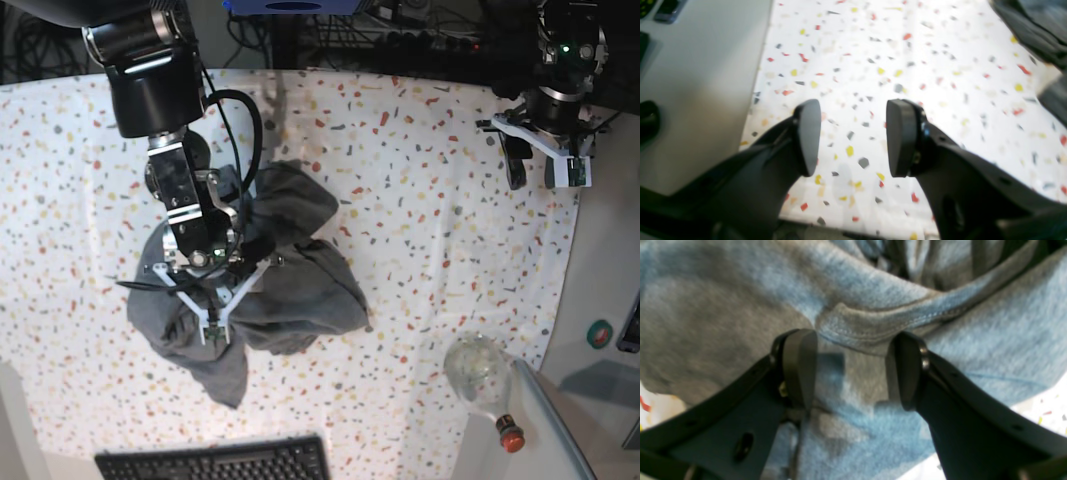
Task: Layout the t-shirt on the table in an organized manner, then fold the t-shirt properly
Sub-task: 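Grasp the crumpled grey t-shirt with the right gripper and lift it, then drag the held shirt away from the left gripper, spreading it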
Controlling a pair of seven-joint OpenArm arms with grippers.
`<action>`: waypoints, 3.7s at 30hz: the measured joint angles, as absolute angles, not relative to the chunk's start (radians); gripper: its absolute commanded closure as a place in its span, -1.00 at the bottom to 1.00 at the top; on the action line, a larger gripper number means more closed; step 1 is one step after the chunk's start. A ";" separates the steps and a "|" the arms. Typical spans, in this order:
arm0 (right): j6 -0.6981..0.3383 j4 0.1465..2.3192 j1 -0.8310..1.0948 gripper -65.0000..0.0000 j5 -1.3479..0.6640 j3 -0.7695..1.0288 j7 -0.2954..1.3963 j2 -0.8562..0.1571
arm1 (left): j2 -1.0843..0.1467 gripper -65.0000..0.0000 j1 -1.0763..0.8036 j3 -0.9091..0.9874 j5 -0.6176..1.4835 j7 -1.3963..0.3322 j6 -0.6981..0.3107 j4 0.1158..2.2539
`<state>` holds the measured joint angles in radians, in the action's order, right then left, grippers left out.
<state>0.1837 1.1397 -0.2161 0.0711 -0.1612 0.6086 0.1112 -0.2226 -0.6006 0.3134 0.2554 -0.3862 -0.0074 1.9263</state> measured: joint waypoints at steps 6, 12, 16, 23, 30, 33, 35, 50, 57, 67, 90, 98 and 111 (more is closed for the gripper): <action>0.186 1.154 -0.213 1.00 0.071 -0.156 0.614 0.105 | -0.223 0.09 -0.592 0.281 0.251 -0.391 -0.007 1.926; 0.184 1.380 -0.075 1.00 0.068 -0.156 0.670 0.091 | -0.223 0.09 -0.502 0.152 0.249 -0.386 -0.011 1.858; 0.182 1.544 0.013 1.00 0.064 -0.134 0.714 0.032 | -0.231 0.09 -0.390 0.038 0.241 -0.391 -0.001 1.758; 0.183 1.742 0.152 1.00 0.068 0.081 0.754 -0.047 | -0.226 0.66 -0.196 -0.184 0.244 -0.390 -0.004 1.568; 0.176 1.681 0.144 1.00 0.064 0.265 0.748 -0.140 | -0.233 1.00 -0.168 -0.258 0.244 -0.386 -0.007 1.541; 0.176 1.662 0.139 1.00 0.068 0.282 0.751 -0.157 | -0.238 1.00 -0.180 -0.251 0.243 -0.388 -0.004 1.540; 0.176 1.662 0.137 1.00 0.067 0.277 0.748 -0.149 | -0.239 1.00 -0.185 -0.252 0.244 -0.389 -0.004 1.540; 0.175 1.622 0.147 -0.02 0.056 0.291 0.748 -0.126 | -0.240 -0.16 -0.267 -0.256 0.255 -0.386 -0.004 1.568; 0.179 1.746 0.259 -0.71 -0.200 0.463 0.604 -0.044 | -0.255 -0.17 -0.298 -0.303 0.252 -0.389 -0.001 1.610; -0.047 1.468 0.173 -0.71 -0.391 0.497 0.585 -0.080 | -0.252 -0.17 -0.290 -0.324 0.252 -0.390 -0.004 1.604; -0.165 1.285 0.154 0.78 -0.386 0.511 0.561 -0.096 | -0.192 -0.17 -0.261 -0.501 0.247 -0.383 0.000 1.576; -0.166 1.528 0.317 1.00 -0.385 0.511 0.583 -0.091 | -0.282 -0.17 -0.271 -0.503 0.252 -0.386 0.004 1.536; -0.161 1.684 0.281 -0.46 -0.379 0.498 0.727 -0.184 | -0.408 -0.17 -0.289 -0.440 0.254 -0.384 -0.004 1.539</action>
<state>-0.1612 1.6836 0.2806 -0.3786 0.4984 0.7273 -0.1837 -0.4084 -0.2890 -0.4397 0.2539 -0.3843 -0.0040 1.5387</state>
